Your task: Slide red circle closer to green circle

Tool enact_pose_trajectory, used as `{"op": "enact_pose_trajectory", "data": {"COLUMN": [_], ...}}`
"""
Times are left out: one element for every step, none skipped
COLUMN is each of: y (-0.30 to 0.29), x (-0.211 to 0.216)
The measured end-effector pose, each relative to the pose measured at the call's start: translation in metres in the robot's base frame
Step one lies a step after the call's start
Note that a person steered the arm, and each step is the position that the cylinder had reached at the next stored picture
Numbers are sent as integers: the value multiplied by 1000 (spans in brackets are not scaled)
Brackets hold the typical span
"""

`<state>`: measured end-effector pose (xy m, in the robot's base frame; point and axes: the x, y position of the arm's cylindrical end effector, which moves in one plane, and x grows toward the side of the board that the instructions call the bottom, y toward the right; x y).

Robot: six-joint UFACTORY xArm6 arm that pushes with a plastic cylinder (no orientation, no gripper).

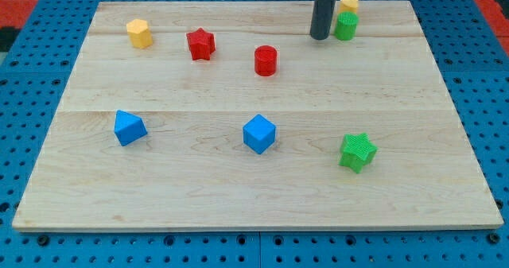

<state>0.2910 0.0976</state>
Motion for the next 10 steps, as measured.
{"op": "enact_pose_trajectory", "data": {"y": [-14,-25,-46,-78,-116,-118,-118,-106,-95,-71], "x": [20,51,103,111,99,73,58,58,58,56]}}
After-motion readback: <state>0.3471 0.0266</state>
